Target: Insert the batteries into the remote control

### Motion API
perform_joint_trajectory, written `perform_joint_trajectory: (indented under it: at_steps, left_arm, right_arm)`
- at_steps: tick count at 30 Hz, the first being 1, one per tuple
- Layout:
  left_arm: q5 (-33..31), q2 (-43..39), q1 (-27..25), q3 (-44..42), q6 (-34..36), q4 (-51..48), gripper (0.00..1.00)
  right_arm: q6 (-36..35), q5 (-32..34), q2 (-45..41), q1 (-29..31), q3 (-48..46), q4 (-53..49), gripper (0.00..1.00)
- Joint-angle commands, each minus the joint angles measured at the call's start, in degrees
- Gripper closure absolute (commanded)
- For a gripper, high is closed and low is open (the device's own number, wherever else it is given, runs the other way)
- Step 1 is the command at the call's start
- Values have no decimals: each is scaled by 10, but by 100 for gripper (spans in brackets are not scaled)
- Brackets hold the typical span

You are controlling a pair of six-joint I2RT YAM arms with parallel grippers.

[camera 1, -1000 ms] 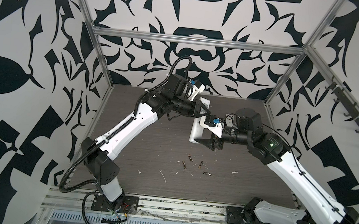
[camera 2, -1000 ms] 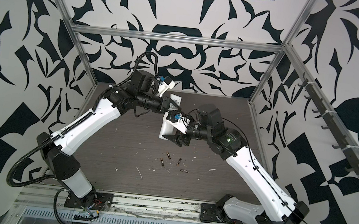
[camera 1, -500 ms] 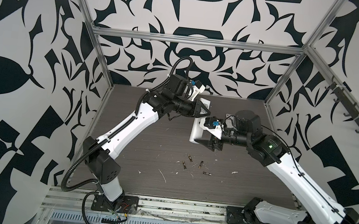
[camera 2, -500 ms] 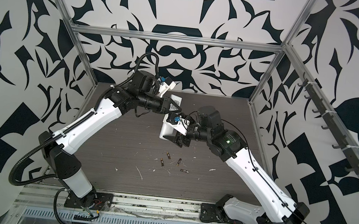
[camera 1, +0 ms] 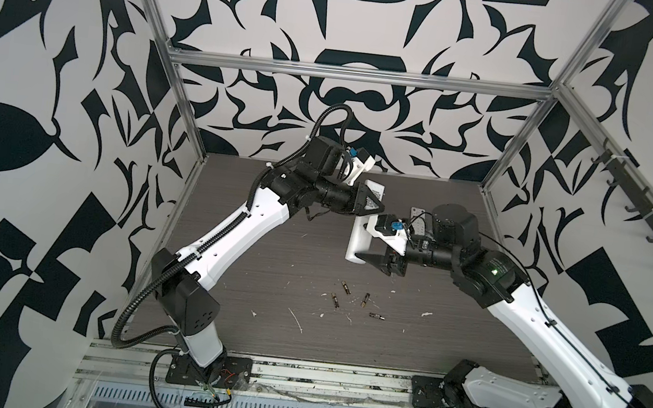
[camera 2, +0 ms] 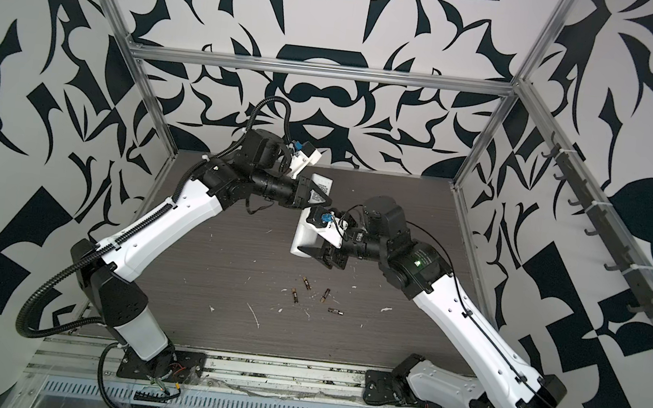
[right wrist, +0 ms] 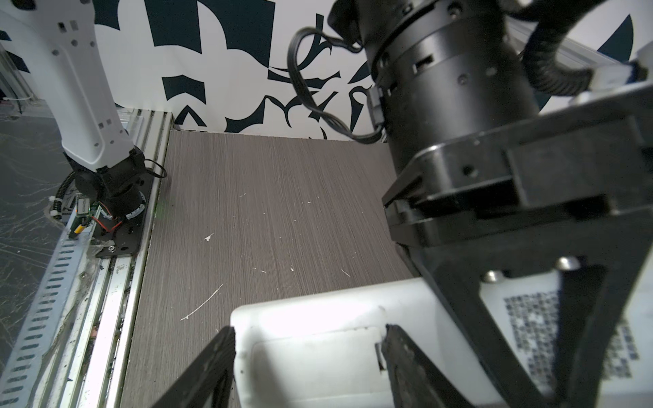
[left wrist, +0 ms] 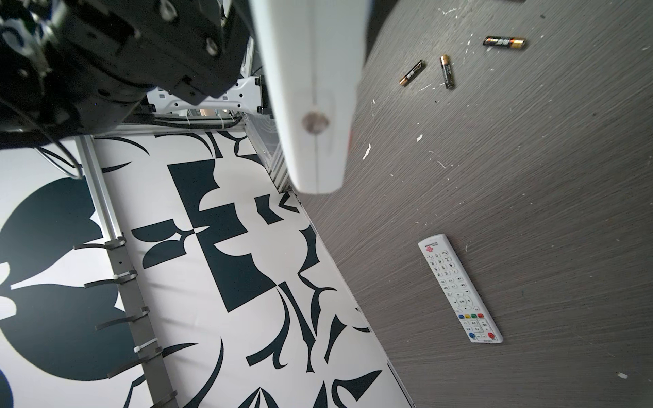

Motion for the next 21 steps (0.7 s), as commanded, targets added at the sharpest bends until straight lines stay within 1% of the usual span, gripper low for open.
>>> perform_joint_trajectory:
  at_steps: [1,11,16,21]
  left_arm:
    - [17,2,-1,10,-7,30,100]
    - [10,2,-1,1,-5,30,100]
    - [4,-4,-1,-8,-4,27,100]
    - [-17,-4,-3,-10,10,2,100]
  right_arm:
    - [31,-35,-9,4,-10,-52,31]
    - [34,-26,-28,4,-8,-61,31]
    - [50,35,-42,4,-15,-29,29]
    - [19,80,-24,4,11,-59,29]
